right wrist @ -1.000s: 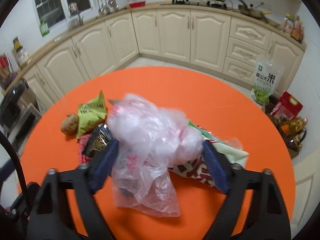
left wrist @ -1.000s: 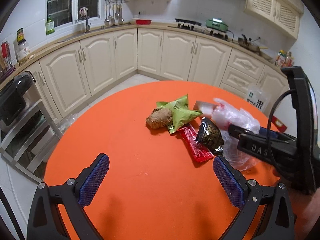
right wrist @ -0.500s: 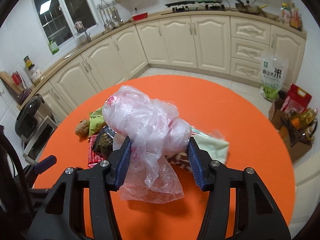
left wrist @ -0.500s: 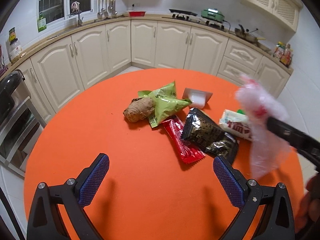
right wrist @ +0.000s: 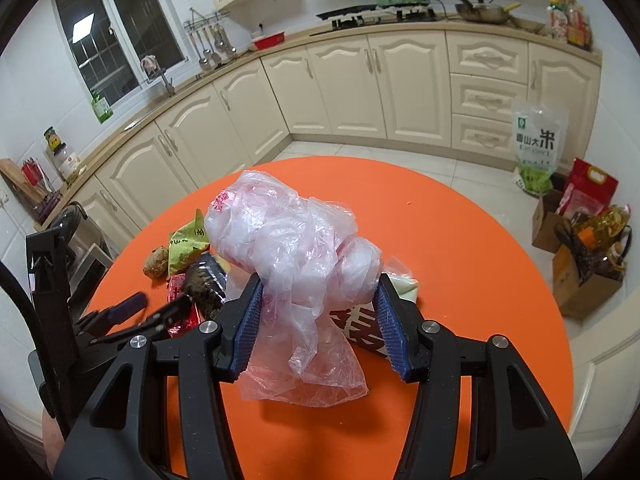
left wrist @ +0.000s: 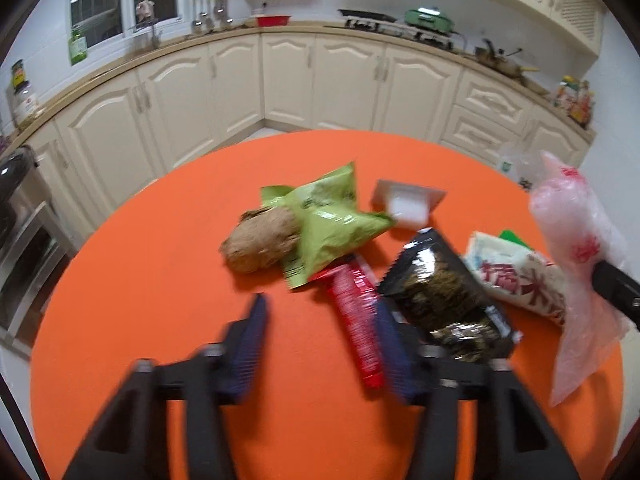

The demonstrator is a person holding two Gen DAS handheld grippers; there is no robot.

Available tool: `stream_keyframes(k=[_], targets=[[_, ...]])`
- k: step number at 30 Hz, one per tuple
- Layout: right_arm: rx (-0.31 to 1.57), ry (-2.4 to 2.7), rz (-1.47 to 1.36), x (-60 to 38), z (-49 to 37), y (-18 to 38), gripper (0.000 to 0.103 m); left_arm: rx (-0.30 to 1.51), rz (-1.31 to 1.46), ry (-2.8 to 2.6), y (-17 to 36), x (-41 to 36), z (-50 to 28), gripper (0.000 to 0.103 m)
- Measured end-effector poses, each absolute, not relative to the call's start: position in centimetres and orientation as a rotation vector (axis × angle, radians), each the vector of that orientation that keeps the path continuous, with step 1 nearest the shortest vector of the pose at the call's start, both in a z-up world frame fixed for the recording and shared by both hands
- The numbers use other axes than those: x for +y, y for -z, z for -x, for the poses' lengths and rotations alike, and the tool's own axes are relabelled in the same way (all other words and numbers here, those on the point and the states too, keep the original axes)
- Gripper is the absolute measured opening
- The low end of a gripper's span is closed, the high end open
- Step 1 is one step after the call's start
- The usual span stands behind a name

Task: Collect trash
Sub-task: 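Grasp the red snack wrapper with the left gripper while the right gripper holds the pink bag, then carry the red wrapper and pink bag in both grippers to the blue bin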

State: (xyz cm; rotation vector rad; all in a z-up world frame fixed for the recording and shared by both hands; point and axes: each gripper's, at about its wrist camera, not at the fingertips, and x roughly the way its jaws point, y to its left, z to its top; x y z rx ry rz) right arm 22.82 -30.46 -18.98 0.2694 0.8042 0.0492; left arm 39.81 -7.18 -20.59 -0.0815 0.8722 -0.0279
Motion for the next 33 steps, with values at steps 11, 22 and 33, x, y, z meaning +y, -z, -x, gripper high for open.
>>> stream_keyframes(k=[11,22,33], targets=[[0.791,-0.046,-0.278,-31.0,-21.5,18.4,0.051,0.854,0.168,0.176,22.4,-7.1,-39.2,0.001],[0.761,-0.051,-0.281,-31.2,-18.8,16.7,0.051,0.793,0.154,0.186,20.9,-5.7,-34.4,0.001],[0.668,-0.06,-0.247,-30.0,-13.3,12.6,0.051,0.622,0.046,0.182,15.0,-7.6,-25.8,0.001]])
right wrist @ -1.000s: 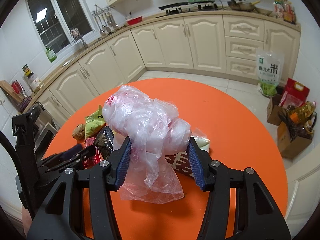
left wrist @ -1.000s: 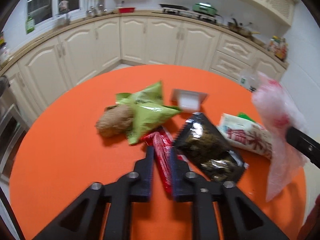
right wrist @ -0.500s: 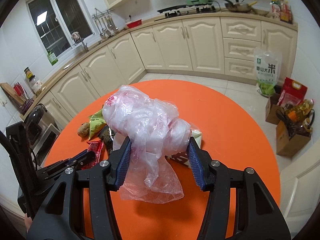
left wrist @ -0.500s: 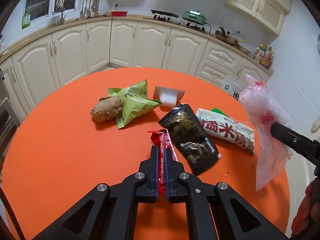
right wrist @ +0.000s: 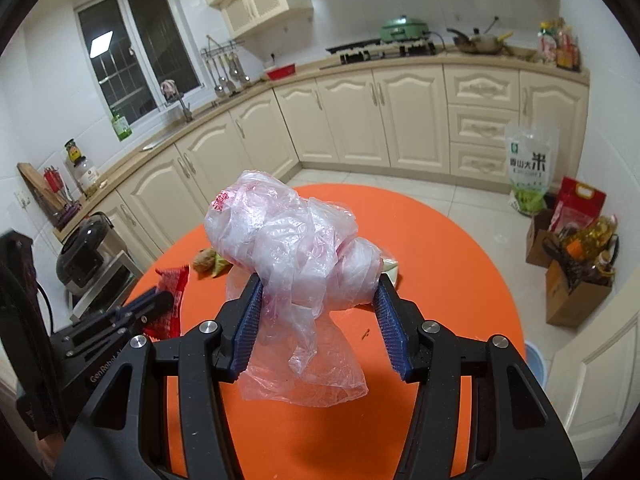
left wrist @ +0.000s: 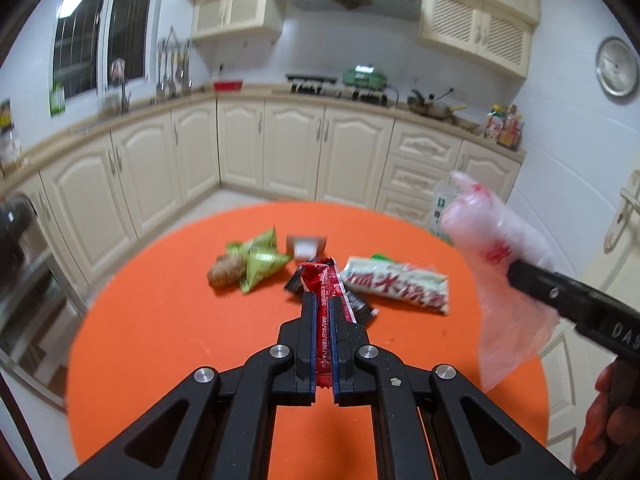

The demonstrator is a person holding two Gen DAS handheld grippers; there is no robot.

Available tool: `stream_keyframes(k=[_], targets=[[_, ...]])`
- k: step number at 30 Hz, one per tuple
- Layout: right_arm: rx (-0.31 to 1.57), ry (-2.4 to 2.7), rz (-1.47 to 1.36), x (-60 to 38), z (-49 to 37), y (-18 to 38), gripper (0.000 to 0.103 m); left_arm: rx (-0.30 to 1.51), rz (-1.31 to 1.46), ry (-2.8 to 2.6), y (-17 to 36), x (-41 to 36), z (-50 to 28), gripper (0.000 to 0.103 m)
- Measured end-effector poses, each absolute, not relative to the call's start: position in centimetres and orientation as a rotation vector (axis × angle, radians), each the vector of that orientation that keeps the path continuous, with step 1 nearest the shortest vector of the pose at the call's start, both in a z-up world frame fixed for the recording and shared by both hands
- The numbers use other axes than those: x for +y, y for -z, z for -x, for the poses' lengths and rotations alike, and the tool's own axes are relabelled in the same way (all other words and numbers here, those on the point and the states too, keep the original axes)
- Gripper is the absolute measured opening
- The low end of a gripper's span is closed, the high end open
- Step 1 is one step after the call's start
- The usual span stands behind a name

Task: Collect trash
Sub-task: 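Carry the red wrapper and pink bag in both grippers to the blue bin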

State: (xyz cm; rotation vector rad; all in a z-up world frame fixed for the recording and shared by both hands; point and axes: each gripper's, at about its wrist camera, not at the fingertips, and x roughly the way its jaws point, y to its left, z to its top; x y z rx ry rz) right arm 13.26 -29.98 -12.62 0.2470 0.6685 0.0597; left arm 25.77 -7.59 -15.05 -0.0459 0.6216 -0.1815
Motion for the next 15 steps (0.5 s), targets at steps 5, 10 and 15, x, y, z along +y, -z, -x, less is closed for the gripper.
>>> stream_keyframes(k=[5,10,15], targets=[[0.614,-0.037,-0.238,-30.0,-9.6,10.6,0.051,0.545,0.016,0.218,12.7,-10.1,-21.0,0.001],[0.566,0.005,-0.245,-31.5,-5.7,9.0,0.051,0.502,-0.005,0.273,11.8,-12.4,-16.3,0.001],[0.534,0.065,-0.272,-34.6,-1.9,8.3,0.051,0.482,-0.031,0.348,11.6,-16.3,-12.4,0.001]])
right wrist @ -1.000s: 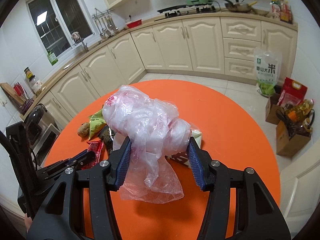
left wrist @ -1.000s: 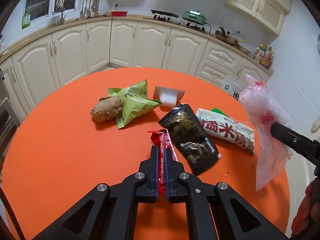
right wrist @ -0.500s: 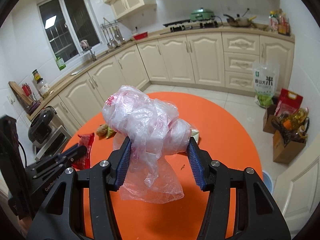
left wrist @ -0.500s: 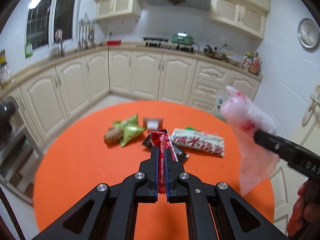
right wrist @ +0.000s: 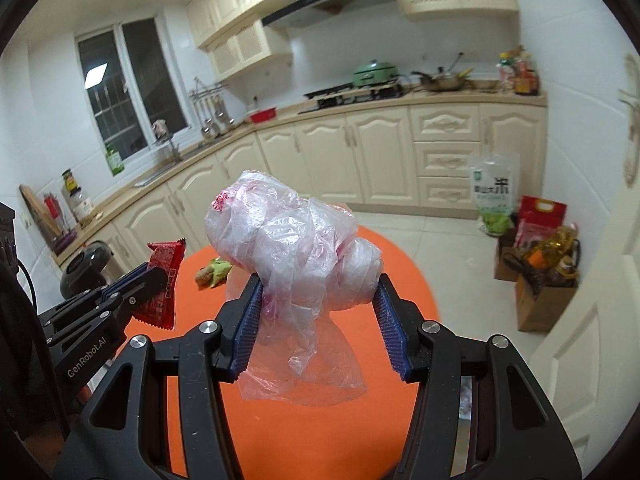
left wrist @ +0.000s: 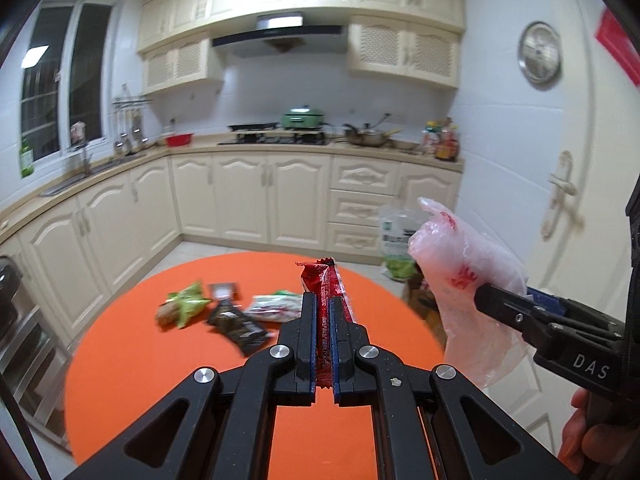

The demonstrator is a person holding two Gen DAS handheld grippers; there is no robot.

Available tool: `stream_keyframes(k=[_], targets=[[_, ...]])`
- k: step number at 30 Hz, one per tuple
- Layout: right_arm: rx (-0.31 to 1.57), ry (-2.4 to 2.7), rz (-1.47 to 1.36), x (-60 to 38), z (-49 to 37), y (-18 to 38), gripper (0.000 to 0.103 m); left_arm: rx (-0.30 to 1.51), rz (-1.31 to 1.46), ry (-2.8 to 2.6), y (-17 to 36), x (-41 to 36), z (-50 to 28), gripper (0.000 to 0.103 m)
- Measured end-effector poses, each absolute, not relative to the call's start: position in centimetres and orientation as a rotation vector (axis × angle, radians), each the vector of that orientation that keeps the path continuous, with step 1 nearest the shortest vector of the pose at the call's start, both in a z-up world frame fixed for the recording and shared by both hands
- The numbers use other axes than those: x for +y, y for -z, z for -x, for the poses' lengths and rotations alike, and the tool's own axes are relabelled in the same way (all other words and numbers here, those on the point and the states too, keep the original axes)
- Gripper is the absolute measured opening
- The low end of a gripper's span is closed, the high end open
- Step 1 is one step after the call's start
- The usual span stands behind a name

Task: Collect trash
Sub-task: 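Carry the red wrapper and pink bag in both grippers to the blue bin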

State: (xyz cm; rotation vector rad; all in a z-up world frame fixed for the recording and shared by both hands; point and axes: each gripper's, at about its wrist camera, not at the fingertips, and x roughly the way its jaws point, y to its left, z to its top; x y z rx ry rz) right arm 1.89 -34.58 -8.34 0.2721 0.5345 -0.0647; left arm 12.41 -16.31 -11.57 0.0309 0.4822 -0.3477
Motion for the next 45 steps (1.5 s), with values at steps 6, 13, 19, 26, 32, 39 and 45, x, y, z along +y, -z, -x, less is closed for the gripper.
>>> stream_keyframes(k=[6,13,19,26,32,39,45], targets=[[0.515,0.159,-0.311,-39.8,1.7,8.4,0.051,0.487,-0.054,0.437,11.7,-20.8,-9.9,0.001],[0.54,0.281,-0.365,-47.3,4.0,10.5,0.051,0.538,-0.081,0.542,12.8,-26.0,-11.1,0.001],[0.603,0.367,-0.429,-53.6,4.1,14.3,0.051,0.6,-0.111,0.6,14.4,-30.6,-13.5,0.001],[0.696,0.44,-0.511,-59.4,3.2,20.0,0.051,0.702,-0.136,0.642,16.9,-35.4,-22.3,0.001],[0.779,0.48,-0.57,-63.5,1.7,25.3,0.051,0.798,-0.146,0.66,20.9,-41.9,-28.1,0.002],[0.887,0.496,-0.656,-67.8,-1.3,32.3,0.051,0.939,-0.184,0.639,26.8,-49.7,-35.4,0.002],[0.962,0.489,-0.726,-69.8,-3.7,37.8,0.051,1.068,-0.193,0.59,31.4,-55.7,-41.9,0.002]])
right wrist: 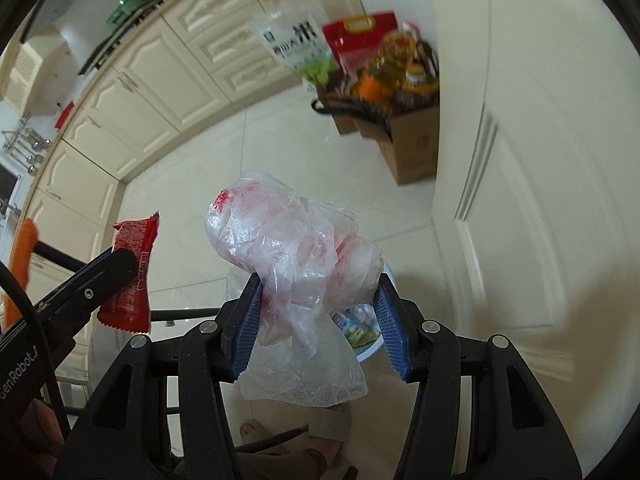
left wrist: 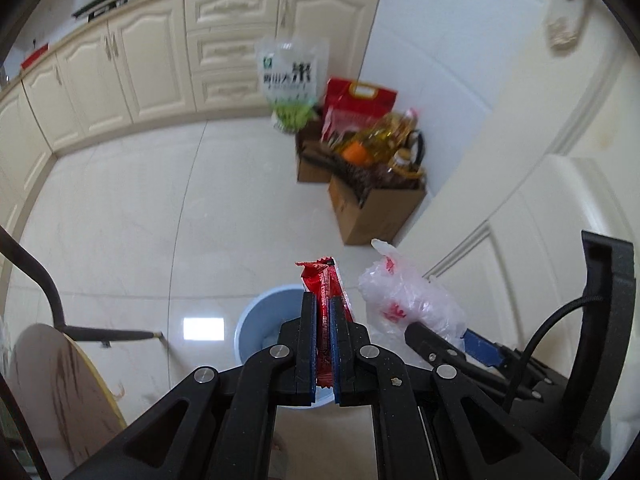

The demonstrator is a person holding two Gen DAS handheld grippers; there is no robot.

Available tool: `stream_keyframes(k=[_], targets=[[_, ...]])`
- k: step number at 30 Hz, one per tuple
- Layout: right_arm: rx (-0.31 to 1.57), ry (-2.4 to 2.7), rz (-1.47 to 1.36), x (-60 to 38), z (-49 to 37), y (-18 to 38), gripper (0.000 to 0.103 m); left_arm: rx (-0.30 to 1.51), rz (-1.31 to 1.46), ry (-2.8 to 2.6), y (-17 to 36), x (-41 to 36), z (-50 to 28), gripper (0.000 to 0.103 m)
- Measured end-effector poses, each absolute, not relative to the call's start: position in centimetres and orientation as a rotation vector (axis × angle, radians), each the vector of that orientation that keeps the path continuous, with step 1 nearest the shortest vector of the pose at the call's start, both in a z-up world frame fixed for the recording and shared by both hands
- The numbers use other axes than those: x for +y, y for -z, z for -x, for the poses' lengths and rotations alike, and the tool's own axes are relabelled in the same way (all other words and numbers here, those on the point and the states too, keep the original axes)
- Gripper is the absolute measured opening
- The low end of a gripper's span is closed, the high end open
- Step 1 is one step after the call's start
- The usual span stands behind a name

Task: Collect trash
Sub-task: 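Carry the red wrapper and pink bag in both grippers to the blue bin, then open both grippers over the blue bin to drop the items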

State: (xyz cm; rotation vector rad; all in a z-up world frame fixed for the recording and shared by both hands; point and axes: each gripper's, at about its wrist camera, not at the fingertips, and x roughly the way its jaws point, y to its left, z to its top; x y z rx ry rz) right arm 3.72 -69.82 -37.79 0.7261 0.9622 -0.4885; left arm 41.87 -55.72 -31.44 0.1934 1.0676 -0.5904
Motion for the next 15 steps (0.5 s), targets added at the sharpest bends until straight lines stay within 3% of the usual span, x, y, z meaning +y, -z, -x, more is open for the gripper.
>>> stream_keyframes(k=[6,8,9,10,15], targets=[[1.0,0.484,-0.761,-70.8,-5.5,41.0,0.051,1.159,-0.212,0.55,35.0,-59.0,-45.7,0.007],[1.004,0.484,-0.762,-71.1,-6.0,41.6,0.052,1.176,-0.224,0.546,35.8,-59.9,-46.3,0.018],[1.008,0.481,-0.767,-71.3,-6.3,42.0,0.052,1.176,-0.231,0.541,36.1,-60.2,-46.5,0.033],[1.014,0.478,-0.771,-71.5,-6.6,42.4,0.054,1.166,-0.241,0.52,36.2,-60.6,-46.9,0.041],[1.005,0.477,-0.801,-72.3,-6.6,43.8,0.069,1.163,-0.235,0.477,36.9,-60.4,-47.2,0.067]])
